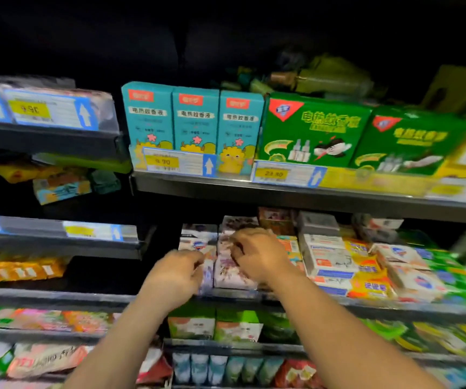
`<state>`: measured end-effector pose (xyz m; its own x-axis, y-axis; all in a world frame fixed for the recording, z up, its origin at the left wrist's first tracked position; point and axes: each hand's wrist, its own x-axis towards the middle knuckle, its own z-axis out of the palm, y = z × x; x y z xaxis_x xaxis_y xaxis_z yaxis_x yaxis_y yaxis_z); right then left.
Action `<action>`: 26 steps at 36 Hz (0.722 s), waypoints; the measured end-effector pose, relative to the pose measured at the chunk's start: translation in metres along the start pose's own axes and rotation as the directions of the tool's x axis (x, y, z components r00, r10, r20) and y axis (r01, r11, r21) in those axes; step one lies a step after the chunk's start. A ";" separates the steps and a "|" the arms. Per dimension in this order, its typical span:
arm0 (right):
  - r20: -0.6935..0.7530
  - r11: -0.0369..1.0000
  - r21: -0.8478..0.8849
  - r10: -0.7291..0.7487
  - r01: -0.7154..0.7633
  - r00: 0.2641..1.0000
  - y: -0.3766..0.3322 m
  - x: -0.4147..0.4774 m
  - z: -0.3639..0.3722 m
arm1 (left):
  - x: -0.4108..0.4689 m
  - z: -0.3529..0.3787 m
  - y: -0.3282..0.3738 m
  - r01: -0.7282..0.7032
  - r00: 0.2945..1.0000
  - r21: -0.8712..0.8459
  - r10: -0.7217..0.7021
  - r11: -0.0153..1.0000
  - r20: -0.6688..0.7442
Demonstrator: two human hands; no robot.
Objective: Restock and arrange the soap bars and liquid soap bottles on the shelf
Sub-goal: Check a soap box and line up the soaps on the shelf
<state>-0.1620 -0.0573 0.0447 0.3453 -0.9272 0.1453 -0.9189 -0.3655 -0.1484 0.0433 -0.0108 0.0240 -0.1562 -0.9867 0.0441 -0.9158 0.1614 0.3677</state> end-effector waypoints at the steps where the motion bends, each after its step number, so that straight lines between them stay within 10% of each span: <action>1: 0.004 1.000 -0.008 -0.012 0.012 1.000 0.005 -0.002 -0.007 | 0.004 -0.001 0.005 0.004 1.000 0.009 -0.004 1.000 -0.003; 14: 0.046 0.994 -0.022 0.108 -0.108 0.993 0.156 -0.087 -0.070 | 0.027 0.031 0.111 0.176 0.976 0.370 -0.114 0.912 -0.185; 26: 0.034 0.946 0.044 0.321 -0.322 0.946 0.281 -0.128 -0.086 | 0.064 0.064 0.241 -0.034 0.996 0.088 0.041 0.995 -0.076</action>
<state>-0.4814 -0.0339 0.0689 0.0384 -0.9977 0.0563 -0.9719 -0.0504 -0.2300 -0.2111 -0.0343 0.0565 -0.1651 -0.9778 0.1294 -0.9391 0.1959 0.2823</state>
